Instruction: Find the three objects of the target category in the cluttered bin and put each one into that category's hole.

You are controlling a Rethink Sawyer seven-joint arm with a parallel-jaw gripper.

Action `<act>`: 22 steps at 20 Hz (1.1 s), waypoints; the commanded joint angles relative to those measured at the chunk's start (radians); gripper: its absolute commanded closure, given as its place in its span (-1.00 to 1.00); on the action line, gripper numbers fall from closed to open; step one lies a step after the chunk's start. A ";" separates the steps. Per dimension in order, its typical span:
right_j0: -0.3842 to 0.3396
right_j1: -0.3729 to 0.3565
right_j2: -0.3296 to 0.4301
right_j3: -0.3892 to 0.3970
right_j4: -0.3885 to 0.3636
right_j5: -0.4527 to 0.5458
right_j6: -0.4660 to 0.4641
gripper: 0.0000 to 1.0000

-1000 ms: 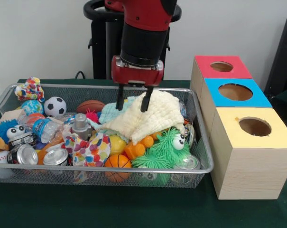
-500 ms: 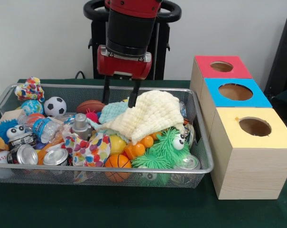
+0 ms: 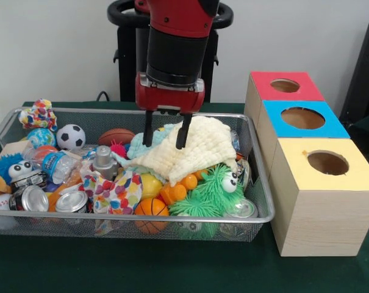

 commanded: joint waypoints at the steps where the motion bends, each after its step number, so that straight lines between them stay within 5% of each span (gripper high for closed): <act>1: -0.013 0.074 0.086 -0.025 -0.034 -0.071 -0.039 -1.00; 13: -0.017 0.074 0.067 -0.060 -0.091 -0.084 -0.099 -1.00; 22: -0.097 0.095 0.128 -0.050 -0.135 -0.122 -0.182 -1.00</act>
